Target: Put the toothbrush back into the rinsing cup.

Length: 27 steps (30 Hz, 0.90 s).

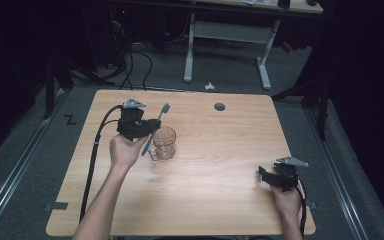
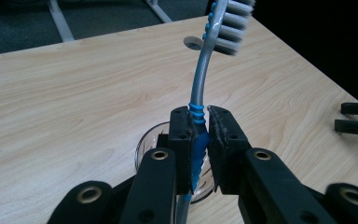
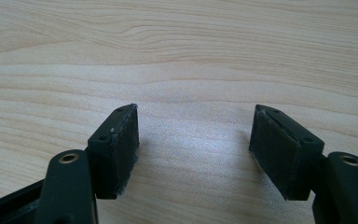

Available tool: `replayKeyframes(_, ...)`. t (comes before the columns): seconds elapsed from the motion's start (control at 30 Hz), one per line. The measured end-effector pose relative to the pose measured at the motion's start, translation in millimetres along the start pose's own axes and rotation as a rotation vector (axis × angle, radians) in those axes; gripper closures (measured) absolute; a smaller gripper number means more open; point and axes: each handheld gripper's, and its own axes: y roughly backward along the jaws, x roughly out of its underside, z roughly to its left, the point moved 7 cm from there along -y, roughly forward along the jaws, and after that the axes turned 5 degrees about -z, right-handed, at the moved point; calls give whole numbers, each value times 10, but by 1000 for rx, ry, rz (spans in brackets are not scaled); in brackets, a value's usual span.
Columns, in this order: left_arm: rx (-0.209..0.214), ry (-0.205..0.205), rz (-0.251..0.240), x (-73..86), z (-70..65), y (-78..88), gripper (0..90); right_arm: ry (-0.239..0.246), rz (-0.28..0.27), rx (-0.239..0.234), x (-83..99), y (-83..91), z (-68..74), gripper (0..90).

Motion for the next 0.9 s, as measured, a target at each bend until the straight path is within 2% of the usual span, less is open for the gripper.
replayKeyframes(0.17, 11, 3, -36, -26, -4, -32, 799, 0, 0, 0, 0, 0, 0, 329)
replayKeyframes(0.9, 16, 0, -110, -63, 30, -132, 799, 0, 0, 0, 0, 1, 0, 329)
